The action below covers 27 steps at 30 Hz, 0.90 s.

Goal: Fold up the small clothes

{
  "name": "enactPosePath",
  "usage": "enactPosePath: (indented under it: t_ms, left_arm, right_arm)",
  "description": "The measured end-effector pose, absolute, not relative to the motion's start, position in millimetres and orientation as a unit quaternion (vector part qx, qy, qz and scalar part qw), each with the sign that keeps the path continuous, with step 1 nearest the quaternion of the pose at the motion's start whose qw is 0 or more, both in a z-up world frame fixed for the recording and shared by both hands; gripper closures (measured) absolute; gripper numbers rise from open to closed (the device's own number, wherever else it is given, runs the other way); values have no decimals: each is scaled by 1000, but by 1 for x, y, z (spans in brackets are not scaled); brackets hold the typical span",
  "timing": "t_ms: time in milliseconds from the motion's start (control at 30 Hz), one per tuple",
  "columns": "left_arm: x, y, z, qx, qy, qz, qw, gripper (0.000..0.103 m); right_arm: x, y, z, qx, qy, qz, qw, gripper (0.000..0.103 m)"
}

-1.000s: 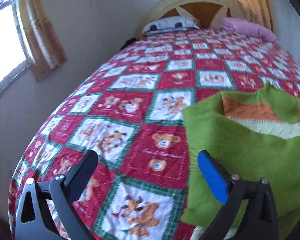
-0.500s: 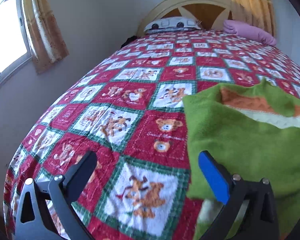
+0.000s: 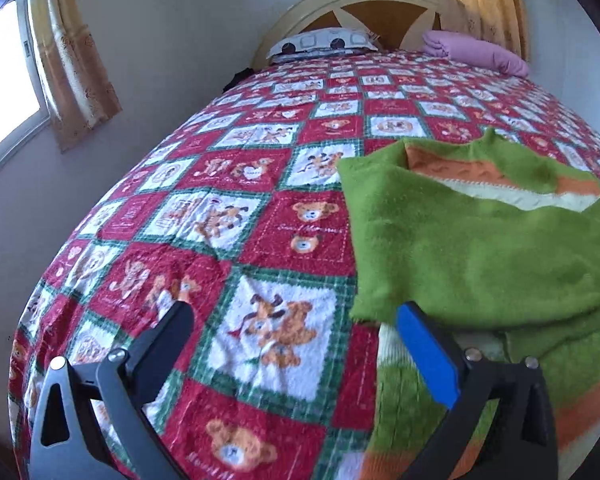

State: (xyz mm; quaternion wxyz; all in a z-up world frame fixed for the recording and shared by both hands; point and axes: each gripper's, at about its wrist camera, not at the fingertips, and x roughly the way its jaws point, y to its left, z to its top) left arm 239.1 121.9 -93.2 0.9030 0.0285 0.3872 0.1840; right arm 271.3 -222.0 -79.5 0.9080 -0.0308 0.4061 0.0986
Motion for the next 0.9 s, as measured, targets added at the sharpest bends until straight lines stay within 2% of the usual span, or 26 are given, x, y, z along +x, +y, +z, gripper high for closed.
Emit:
enactPosePath:
  t_ms: [900]
  left_arm:
    - [165,86,-89,15,386,120,915,0]
  right_arm:
    - [192,-197,-68,-31,407,148,901,43]
